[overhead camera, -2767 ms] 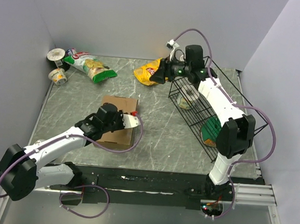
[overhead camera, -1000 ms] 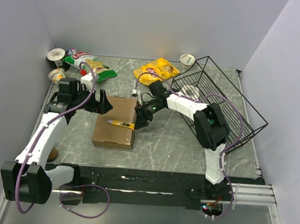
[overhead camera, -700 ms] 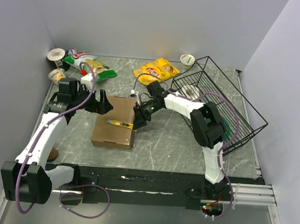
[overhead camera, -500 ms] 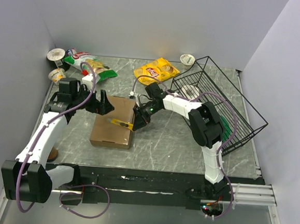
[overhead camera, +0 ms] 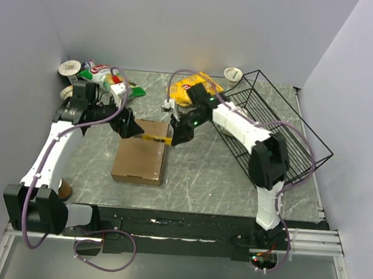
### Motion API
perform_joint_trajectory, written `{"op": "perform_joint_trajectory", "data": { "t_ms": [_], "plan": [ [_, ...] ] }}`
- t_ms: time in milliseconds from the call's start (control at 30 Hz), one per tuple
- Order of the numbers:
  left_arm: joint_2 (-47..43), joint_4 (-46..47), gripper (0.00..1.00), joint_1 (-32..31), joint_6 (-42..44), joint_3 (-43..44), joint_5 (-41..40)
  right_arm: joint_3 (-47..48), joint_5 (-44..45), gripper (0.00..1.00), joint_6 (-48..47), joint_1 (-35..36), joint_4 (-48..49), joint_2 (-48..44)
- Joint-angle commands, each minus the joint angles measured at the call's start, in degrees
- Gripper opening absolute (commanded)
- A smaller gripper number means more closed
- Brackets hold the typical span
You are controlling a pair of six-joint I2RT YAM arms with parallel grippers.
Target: Unpack the express box
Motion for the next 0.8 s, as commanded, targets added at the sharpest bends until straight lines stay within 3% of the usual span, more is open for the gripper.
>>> {"op": "perform_joint_trajectory", "data": {
  "t_ms": [0,133,433,767],
  "plan": [
    [4.50,-13.95,0.89,-2.45,19.21,9.92,5.71,8.37,8.99,0.00,-16.81,-0.77,-11.33,-8.64],
    [7.33,-17.87,0.85,-8.16,27.84,15.47,1.94,14.70,12.61,0.00,-21.21,-0.86,-16.70,-8.91],
    [6.19,-6.54,0.80,-14.50,24.07,12.22,0.00,12.69,16.39,0.00,-21.22,-0.77,-13.54,-12.86],
    [7.07,-7.05,0.49,-15.91,23.99,12.13,-0.88,12.34,14.64,0.00,-21.48,-0.51,-13.72,-14.71]
  ]
}}
